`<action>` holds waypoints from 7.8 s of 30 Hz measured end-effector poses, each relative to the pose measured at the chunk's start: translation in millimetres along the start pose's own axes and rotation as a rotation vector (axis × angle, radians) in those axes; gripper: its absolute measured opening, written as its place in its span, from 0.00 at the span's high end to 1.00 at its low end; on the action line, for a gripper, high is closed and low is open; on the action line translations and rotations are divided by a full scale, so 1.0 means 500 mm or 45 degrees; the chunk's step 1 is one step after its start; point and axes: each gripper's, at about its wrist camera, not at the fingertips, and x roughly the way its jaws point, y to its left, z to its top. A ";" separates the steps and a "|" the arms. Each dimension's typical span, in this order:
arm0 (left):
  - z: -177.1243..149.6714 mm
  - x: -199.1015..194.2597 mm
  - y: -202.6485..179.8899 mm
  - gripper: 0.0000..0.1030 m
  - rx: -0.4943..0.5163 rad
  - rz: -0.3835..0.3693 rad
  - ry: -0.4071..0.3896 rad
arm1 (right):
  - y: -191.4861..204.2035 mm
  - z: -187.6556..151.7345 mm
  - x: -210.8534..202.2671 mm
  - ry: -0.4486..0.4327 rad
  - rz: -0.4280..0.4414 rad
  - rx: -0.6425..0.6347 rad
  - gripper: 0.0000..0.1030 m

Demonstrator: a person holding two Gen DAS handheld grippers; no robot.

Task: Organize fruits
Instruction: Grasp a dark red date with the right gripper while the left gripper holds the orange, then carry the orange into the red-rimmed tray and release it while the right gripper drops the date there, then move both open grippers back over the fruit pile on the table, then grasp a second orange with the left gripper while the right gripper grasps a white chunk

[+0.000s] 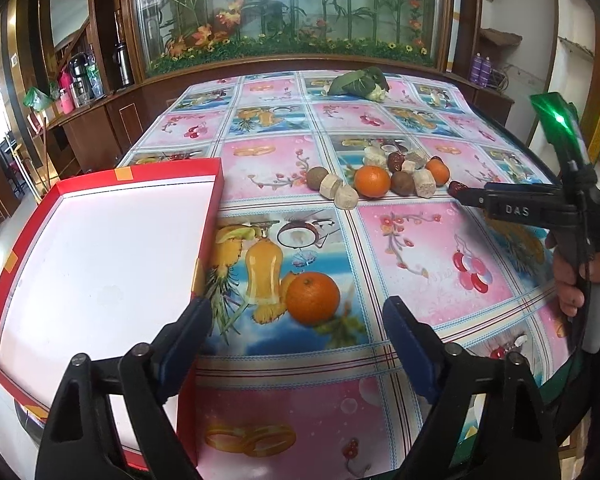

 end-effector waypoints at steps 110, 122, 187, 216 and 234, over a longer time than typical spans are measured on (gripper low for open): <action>-0.050 -0.071 0.310 0.33 -0.290 0.642 -0.074 | 0.541 -0.007 -0.029 -0.039 0.667 -0.272 0.53; -0.034 -0.070 0.288 0.30 -0.252 0.655 -0.072 | 0.459 0.013 -0.029 -0.062 0.624 -0.135 0.53; 0.180 0.127 -0.073 0.26 0.298 -0.055 -0.065 | 0.012 0.045 0.035 0.012 0.160 0.107 0.66; 0.170 0.214 -0.139 0.66 0.338 -0.341 0.115 | -0.088 0.061 -0.003 -0.078 0.134 0.397 0.66; 0.133 0.017 -0.023 0.66 0.111 -0.225 -0.123 | -0.082 0.061 -0.040 -0.266 0.033 0.380 0.66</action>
